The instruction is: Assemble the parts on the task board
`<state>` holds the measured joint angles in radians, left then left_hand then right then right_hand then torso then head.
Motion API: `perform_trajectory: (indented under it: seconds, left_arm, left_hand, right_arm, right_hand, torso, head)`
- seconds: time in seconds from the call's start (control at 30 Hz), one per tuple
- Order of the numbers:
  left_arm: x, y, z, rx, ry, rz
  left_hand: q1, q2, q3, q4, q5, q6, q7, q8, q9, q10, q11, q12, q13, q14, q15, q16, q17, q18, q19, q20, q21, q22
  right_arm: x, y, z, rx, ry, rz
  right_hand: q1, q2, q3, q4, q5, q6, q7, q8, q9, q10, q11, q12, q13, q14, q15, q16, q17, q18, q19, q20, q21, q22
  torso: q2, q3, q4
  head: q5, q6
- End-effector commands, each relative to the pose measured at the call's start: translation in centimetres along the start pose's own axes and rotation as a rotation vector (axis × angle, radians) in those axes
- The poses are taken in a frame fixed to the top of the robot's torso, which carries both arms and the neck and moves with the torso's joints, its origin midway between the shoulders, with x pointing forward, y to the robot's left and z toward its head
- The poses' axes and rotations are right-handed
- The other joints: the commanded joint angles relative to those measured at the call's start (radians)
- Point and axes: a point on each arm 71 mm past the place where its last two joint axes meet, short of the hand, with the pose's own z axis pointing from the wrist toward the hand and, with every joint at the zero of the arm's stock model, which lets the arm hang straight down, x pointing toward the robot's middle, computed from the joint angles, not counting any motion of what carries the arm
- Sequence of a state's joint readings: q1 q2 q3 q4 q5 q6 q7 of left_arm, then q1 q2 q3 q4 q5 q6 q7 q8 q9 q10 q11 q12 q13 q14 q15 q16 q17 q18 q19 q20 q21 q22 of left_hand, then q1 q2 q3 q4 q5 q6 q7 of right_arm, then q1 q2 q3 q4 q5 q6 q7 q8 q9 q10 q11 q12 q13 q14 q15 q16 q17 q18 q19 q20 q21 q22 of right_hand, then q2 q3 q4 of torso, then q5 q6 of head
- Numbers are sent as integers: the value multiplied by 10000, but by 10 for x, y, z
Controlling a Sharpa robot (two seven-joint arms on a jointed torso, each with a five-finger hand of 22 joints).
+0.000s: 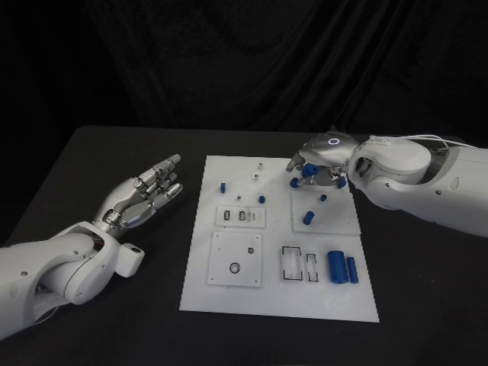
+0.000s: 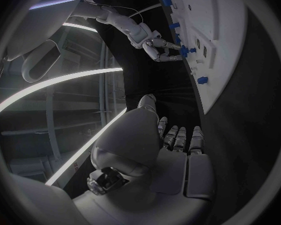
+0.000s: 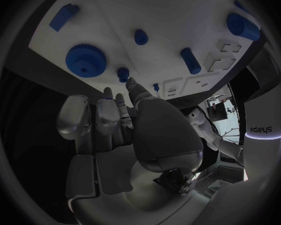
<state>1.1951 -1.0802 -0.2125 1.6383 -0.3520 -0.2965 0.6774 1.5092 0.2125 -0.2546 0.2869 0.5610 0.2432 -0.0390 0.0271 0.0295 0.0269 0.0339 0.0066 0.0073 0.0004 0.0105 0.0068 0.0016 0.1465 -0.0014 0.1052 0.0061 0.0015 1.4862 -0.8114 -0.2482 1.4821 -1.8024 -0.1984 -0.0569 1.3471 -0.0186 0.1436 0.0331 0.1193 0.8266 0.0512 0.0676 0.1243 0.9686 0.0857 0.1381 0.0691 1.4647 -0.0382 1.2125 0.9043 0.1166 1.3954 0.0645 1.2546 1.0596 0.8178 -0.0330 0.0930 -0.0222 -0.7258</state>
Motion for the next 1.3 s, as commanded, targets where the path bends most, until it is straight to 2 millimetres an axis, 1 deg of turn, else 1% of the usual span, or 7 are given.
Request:
perform_trajectory:
  seconds: [0.03, 0.23, 0.37, 0.7, 0.87, 1.07, 1.3]
  left_arm:
    - [4, -20, -2, 2306, 101, -27]
    - [7, -25, -4, 2475, 127, -101]
    - [8, -26, -4, 2509, 167, -146]
    - [7, -25, -4, 2426, 263, -237]
    - [6, -24, -3, 2358, 284, -247]
    - [4, -23, -3, 2289, 273, -223]
    - [1, -20, -2, 2190, 255, -179]
  left_hand:
    - [112, -34, 58, 3, 69, 0, 6, 25, 4, -19, -74, -9, -14, -4, -62, -68, -16, 181, 14, -71, -61, -15]
    - [127, -83, 44, 8, 61, 50, 41, 37, 12, -17, -190, -7, -12, -4, -169, -68, -16, 178, 14, -170, -61, -15]
    - [125, -100, 37, 12, 50, 51, 54, 37, 12, -27, -246, -9, -14, -4, -218, -68, -16, 186, 14, -207, -61, -15]
    - [145, -101, 48, -2, 64, -35, 14, 21, 1, -48, -164, -13, -18, -4, -160, -68, -16, 174, 14, -180, -61, -15]
    - [179, -105, 64, -20, 102, -74, -2, 16, -3, -53, -110, -14, -19, -4, -109, -68, -16, 159, 14, -148, -61, -15]
    - [226, -107, 87, -41, 144, -89, 15, 17, -3, -54, -56, -14, -19, -4, -47, -68, -16, 139, 14, -105, -61, -15]
    - [278, -112, 112, -67, 204, -95, 51, 19, -2, -56, -31, -14, -19, -4, -5, -68, -16, 126, 14, -68, -61, -15]
  right_arm:
    - [6, 1, -3, -78, 370, 57]
    - [9, 2, -4, -102, 408, 111]
    - [10, 2, -4, -73, 360, 121]
    - [12, 2, -1, -79, 249, 142]
    - [15, 1, 1, -101, 236, 140]
    - [16, 1, 4, -159, 128, 136]
    - [16, 3, 10, -256, -14, 118]
  right_hand:
    - [-78, -51, 1, 67, -62, -59, 34, -38, -19, 48, 9, -86, -22, 92, 42, 23, -28, -131, -44, 53, 7, 7]
    - [-71, -51, 7, 73, -57, -21, 45, -15, -12, 32, 7, -121, -27, 87, 41, 24, -28, -133, -48, 55, 18, 28]
    - [23, -48, 64, 50, 86, 115, 52, 29, 19, 8, 27, -233, -29, 67, 55, 11, -59, -130, -80, 64, 21, 51]
    - [168, -16, 228, 11, 507, 312, 25, 46, 79, 71, 53, -380, -22, 32, 79, -30, -132, -117, -157, 97, -11, 50]
    - [241, 51, 447, -5, 905, 375, 6, 18, 102, 110, 81, -501, -22, 40, 107, 12, -72, -123, -178, 123, 14, 130]
    - [344, 109, 853, -54, 1172, 876, -4, 157, 247, 357, 74, -541, -11, 47, 119, 76, 18, -131, -190, 145, 60, 248]
    - [482, 138, 1414, -104, 1266, 1524, -14, 386, 511, 1015, -84, -359, 26, 76, 17, 208, 231, -145, -184, 69, 137, 409]
  torso:
    - [84, -23, 14]
    - [113, -26, -4]
    - [128, -21, 23]
    - [163, -19, 4]
    - [177, -16, 16]
    - [192, -15, 25]
    - [202, -17, 22]
  head:
    - [-12, 26]
    - [-46, 40]
    - [-82, 44]
    - [-35, 29]
    - [-31, 36]
    - [-39, 22]
    - [-63, 36]
